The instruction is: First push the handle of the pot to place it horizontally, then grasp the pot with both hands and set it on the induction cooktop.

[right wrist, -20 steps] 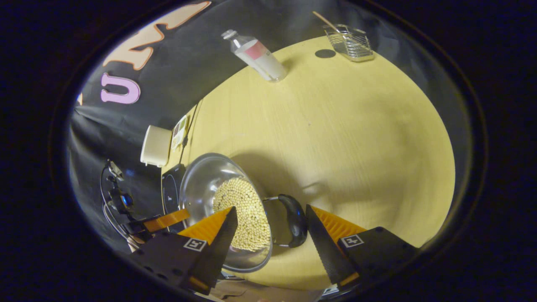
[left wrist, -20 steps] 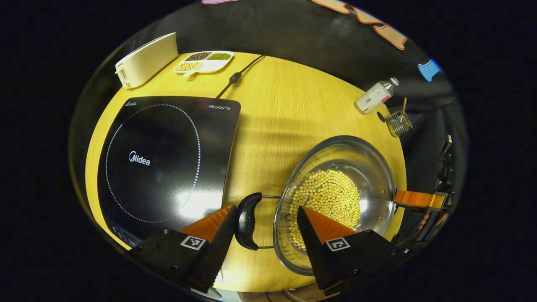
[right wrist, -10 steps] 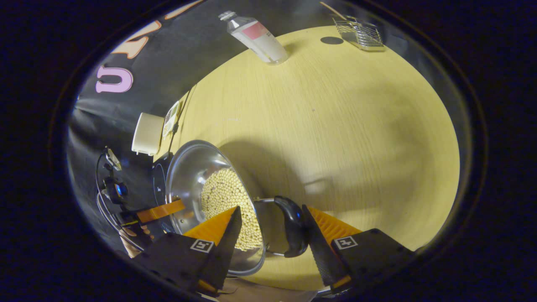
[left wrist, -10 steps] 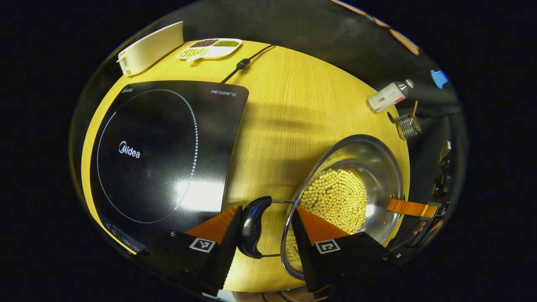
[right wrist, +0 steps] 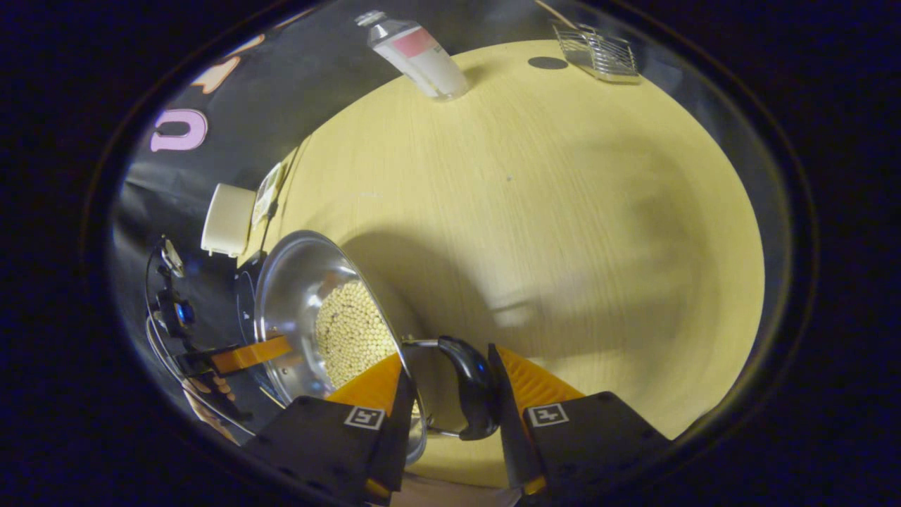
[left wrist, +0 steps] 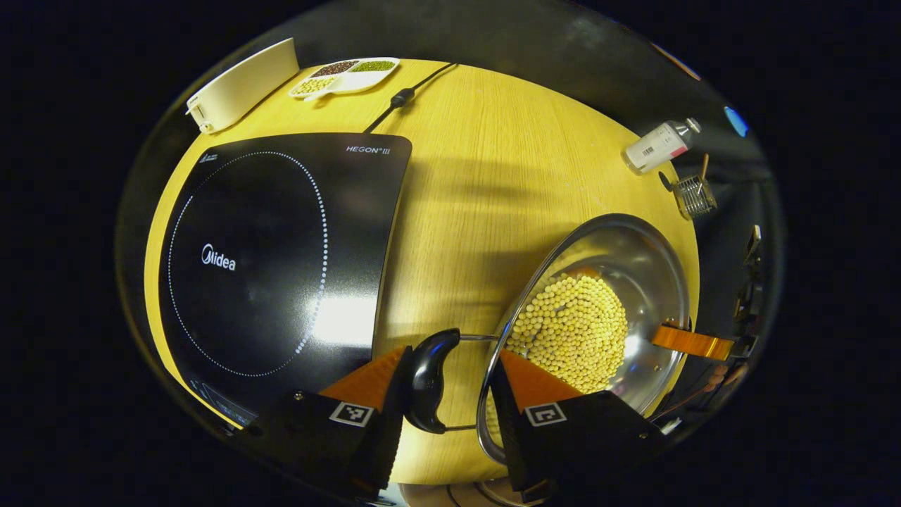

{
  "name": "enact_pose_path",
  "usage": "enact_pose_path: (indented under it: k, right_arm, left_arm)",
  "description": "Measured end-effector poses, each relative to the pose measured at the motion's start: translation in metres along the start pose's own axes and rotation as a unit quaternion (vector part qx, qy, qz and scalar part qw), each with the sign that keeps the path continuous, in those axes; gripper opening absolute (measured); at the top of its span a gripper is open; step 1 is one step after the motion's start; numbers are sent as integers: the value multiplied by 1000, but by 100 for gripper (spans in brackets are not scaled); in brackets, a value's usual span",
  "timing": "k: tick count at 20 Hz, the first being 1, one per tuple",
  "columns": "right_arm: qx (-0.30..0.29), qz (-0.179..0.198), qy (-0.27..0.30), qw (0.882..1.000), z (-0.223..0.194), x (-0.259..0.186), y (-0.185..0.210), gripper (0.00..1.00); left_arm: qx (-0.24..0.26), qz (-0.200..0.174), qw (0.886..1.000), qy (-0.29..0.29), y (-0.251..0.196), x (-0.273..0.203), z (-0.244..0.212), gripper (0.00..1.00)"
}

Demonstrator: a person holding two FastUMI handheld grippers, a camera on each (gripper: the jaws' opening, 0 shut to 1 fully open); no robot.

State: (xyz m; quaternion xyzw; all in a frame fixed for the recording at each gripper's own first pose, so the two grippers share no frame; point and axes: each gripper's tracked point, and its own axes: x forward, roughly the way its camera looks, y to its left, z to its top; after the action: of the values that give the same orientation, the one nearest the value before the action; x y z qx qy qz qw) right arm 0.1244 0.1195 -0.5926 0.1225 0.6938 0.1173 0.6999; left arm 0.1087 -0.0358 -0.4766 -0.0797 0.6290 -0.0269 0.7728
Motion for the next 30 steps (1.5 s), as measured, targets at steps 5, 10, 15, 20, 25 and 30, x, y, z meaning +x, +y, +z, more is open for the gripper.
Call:
enact_pose_path:
  k: [5,10,15,20,25,30]
  right_arm:
    - [-9,-18,-2,1000,-4,-5,-6,54]
    - [-19,-33,-11,999,-16,-27,-13,54]
    - [-21,-32,-15,999,-30,-42,-17,54]
    - [-23,-29,-14,999,-52,-56,-13,54]
    - [-21,-24,-15,999,-72,-61,-10,49]
    - [-17,-26,-24,999,-97,-71,7,54]
  left_arm:
    - [31,16,999,-1,-4,-6,-1,63]
    - [33,9,999,11,-14,-19,-18,63]
    - [38,7,999,10,-20,-38,-38,63]
    - [40,7,999,12,-19,-58,-61,63]
    - [46,7,999,12,-8,-77,-78,65]
    - [56,1,998,5,10,-91,-88,63]
